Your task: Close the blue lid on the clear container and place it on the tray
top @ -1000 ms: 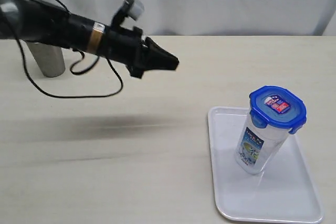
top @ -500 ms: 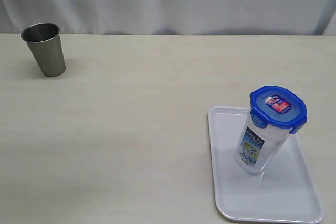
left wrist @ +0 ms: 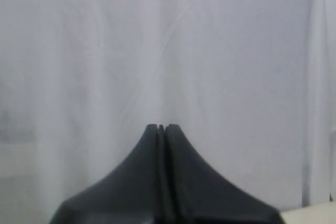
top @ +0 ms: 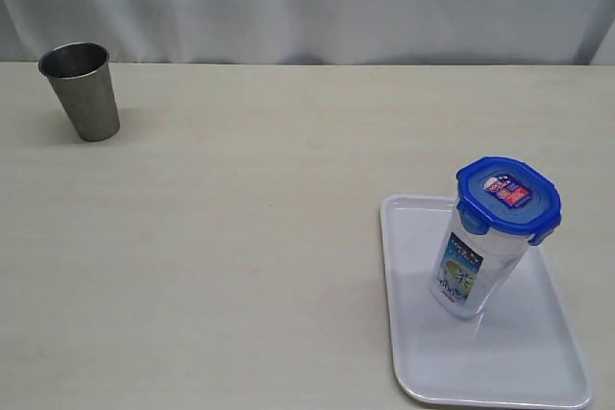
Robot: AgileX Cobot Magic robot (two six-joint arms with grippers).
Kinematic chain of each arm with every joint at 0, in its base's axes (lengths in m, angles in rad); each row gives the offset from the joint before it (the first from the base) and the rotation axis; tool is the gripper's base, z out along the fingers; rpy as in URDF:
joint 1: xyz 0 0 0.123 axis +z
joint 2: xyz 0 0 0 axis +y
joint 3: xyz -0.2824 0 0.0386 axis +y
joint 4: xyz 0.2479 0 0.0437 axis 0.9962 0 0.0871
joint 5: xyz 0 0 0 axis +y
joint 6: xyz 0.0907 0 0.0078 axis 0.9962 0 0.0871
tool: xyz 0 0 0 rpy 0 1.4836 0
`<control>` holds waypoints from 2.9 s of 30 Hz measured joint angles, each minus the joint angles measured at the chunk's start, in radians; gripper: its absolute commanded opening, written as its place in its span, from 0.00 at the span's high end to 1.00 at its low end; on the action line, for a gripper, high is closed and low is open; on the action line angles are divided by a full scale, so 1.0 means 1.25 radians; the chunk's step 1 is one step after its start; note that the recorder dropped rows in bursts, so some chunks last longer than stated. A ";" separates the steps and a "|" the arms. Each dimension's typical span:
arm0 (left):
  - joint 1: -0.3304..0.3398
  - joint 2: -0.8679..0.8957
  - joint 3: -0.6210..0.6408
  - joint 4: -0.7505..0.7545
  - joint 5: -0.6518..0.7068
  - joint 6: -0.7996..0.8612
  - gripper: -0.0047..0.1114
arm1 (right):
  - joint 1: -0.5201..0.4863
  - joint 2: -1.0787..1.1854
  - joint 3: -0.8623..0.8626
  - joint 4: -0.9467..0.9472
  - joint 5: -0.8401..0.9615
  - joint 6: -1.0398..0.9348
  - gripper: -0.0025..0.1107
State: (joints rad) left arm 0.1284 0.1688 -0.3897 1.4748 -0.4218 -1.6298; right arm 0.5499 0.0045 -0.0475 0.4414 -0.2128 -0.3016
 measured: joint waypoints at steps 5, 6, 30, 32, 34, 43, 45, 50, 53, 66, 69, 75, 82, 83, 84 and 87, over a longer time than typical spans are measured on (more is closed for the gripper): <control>-0.035 -0.128 0.045 0.006 -0.021 -0.024 0.96 | 0.000 0.000 0.000 0.000 0.000 0.000 0.94; -0.052 -0.130 0.048 0.006 -0.040 -0.031 0.96 | 0.000 0.000 0.000 0.000 0.000 0.000 0.94; -0.114 -0.134 0.310 -1.104 0.307 1.112 0.96 | 0.000 0.000 0.000 0.000 0.003 0.002 0.94; -0.114 -0.134 0.310 -1.122 0.413 1.236 0.96 | 0.000 0.000 0.000 0.000 0.003 0.002 0.94; -0.114 -0.134 0.310 -1.145 0.530 1.346 0.96 | 0.000 0.000 0.000 0.000 0.003 0.002 0.94; -0.114 -0.134 0.310 -1.180 0.589 1.404 0.96 | 0.000 0.000 0.000 0.000 0.003 0.002 0.94; -0.114 -0.134 0.310 -1.180 0.589 1.404 0.96 | 0.000 0.000 0.000 0.000 0.003 0.002 0.94; -0.114 -0.134 0.310 -1.180 0.589 1.404 0.96 | 0.000 0.000 0.000 0.000 0.003 0.002 0.94; -0.114 -0.134 0.310 -1.180 0.589 1.404 0.96 | 0.000 0.000 0.000 0.000 0.003 0.002 0.94; -0.114 -0.134 0.310 -1.180 0.589 1.406 0.96 | -0.072 0.000 0.034 -0.139 0.040 0.049 0.94; -0.113 -0.134 0.310 -1.180 0.589 1.406 0.96 | -0.165 0.000 0.035 -0.215 0.104 0.104 0.94; -0.113 -0.134 0.310 -1.180 0.589 1.406 0.96 | -0.372 0.000 0.035 -0.274 0.331 0.155 0.94; -0.113 -0.134 0.310 -1.180 0.589 1.406 0.96 | -0.463 0.000 0.037 -0.396 0.434 0.297 0.94; -0.113 -0.134 0.310 -1.180 0.589 1.406 0.96 | -0.463 0.000 0.037 -0.399 0.436 0.298 0.94; -0.113 -0.134 0.310 -1.180 0.589 1.406 0.96 | -0.463 0.000 0.037 -0.399 0.436 0.298 0.94; -0.113 -0.134 0.310 -1.184 0.589 1.406 0.96 | -0.463 0.000 0.037 -0.399 0.436 0.298 0.94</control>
State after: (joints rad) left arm -0.0125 0.0019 -0.0028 -0.0052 0.3139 0.1272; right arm -0.0292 0.0045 -0.0014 -0.0570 0.3320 0.0715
